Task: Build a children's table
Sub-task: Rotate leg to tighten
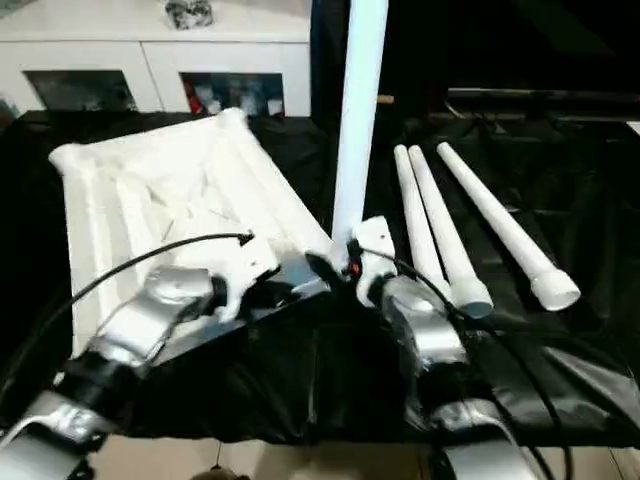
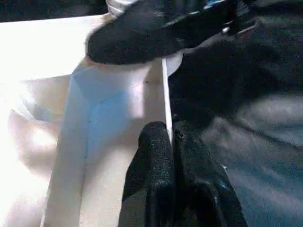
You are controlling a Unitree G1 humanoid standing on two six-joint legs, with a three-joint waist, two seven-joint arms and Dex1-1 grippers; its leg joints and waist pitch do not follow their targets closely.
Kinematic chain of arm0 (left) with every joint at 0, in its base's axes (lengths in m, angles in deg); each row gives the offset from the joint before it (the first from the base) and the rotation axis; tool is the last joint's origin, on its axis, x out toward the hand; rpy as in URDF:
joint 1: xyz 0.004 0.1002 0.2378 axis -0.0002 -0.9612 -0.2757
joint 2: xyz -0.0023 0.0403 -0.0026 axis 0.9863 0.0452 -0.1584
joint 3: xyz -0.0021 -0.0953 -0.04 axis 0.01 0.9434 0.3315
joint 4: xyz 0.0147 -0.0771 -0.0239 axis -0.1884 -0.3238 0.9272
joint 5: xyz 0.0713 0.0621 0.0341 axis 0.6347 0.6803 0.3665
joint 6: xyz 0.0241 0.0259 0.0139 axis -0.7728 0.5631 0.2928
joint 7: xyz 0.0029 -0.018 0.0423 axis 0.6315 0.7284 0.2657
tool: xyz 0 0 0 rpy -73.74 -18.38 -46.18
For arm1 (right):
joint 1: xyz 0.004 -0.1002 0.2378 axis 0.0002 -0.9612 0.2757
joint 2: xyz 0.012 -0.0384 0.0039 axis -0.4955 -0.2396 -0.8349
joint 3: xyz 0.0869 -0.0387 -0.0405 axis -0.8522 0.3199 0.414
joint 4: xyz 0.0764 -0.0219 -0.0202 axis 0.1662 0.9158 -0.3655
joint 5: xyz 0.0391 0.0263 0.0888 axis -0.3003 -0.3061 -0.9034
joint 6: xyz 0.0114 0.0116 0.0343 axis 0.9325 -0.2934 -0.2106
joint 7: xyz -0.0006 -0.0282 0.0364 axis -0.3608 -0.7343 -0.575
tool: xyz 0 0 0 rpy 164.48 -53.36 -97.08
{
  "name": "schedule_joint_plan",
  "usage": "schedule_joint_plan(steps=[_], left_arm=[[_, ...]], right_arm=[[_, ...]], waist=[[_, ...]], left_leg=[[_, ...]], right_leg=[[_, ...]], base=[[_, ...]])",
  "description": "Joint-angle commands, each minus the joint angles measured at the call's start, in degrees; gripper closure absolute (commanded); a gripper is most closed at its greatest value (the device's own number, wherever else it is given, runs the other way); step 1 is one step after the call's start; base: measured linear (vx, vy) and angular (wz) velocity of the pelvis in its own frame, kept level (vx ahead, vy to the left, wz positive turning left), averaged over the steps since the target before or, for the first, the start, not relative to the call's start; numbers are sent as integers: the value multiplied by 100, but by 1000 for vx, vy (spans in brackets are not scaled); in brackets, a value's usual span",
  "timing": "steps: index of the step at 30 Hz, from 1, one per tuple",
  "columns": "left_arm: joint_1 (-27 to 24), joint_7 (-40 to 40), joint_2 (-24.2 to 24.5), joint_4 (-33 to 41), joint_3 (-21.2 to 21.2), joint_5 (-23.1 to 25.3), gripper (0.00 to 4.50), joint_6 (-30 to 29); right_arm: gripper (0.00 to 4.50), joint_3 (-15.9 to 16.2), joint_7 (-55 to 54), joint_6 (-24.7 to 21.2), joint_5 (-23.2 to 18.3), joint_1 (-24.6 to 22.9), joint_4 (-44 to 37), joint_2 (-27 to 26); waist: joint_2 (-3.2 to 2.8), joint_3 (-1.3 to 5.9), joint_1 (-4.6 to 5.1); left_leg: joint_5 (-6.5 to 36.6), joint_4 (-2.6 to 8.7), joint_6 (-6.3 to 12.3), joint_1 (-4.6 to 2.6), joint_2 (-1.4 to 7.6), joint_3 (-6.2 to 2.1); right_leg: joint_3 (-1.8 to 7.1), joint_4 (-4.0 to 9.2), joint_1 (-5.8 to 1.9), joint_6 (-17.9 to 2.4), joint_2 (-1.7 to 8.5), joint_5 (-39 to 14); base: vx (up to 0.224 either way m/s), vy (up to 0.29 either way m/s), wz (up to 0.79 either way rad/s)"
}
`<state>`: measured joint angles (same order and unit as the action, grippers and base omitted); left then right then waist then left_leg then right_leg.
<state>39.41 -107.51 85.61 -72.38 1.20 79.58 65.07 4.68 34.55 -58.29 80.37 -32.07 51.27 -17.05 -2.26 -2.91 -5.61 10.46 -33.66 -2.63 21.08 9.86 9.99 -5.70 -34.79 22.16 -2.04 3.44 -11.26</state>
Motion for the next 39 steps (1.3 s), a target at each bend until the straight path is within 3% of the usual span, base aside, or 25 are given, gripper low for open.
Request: schedule_joint_plan(steps=[1,6,10,13,18,27,31,34,35,37,39], left_arm=[[6,-732,70,248,-386,-212,450,292],[-11,-1167,356,226,-428,-233,450,450],[-8,-1713,715,129,-528,-208,450,703],[19,-1889,867,24,-595,-166,450,829],[27,-2083,996,-62,-637,-123,450,976],[45,-2087,1005,-210,-631,-106,450,1061],[62,-1682,756,-230,-481,-135,450,817],[122,-1229,468,-269,-323,-176,450,524],[122,-1229,468,-269,-323,-176,450,524],[139,-1136,404,-284,-290,-187,450,467],[196,-767,201,-341,-227,-135,450,321]], right_arm=[[69,326,851,-172,-59,-234,-339,225],[69,541,1730,-417,-281,-576,-978,665],[69,804,2659,-684,-466,-990,-1821,1247],[104,915,3031,-945,-588,-1165,-2242,1504],[150,1052,3301,-1131,-643,-1349,-2679,1732],[169,1110,3219,-1326,-617,-1450,-2864,1696],[170,896,2351,-1190,-404,-1232,-2332,1250],[171,651,1341,-998,-195,-894,-1655,778],[171,651,1341,-998,-195,-894,-1655,778],[171,596,1119,-950,-153,-814,-1506,677],[171,463,569,-889,-97,-574,-1092,398]], waist=[[16,338,-25],[14,336,-116],[14,334,-182],[18,339,-255],[20,329,-262],[20,344,-263],[14,313,-216],[23,272,-121],[22,260,-49],[28,253,-4],[26,243,53]], left_leg=[[1189,386,391,-56,401,-145],[1242,396,410,-74,427,-140],[1243,395,428,-70,426,-142],[1190,394,461,-69,435,-146],[1333,414,349,-68,434,-160],[1222,396,343,-61,428,-159],[1445,413,205,-93,401,-165],[1758,439,85,-98,378,-197],[1863,439,36,-99,361,-211],[1974,445,32,-99,353,-225],[2078,433,30,-125,344,-220]], right_leg=[[397,506,-272,-990,600,-1360],[408,490,-249,-1026,600,-1348],[414,505,-255,-931,600,-1465],[415,507,-257,-893,608,-1457],[411,526,-253,-858,619,-1754],[407,513,-259,-894,626,-1629],[385,565,-225,-875,634,-2082],[364,641,-229,-646,655,-2811],[342,665,-224,-597,653,-3005],[336,708,-228,-440,663,-3263],[330,723,-190,-440,651,-3336]], base=[[0,0,0],[0,0,0],[0,0,0],[0,0,0],[0,0,0],[0,0,0],[0,0,0],[0,0,0],[0,0,0],[0,0,0],[0,0,0]])
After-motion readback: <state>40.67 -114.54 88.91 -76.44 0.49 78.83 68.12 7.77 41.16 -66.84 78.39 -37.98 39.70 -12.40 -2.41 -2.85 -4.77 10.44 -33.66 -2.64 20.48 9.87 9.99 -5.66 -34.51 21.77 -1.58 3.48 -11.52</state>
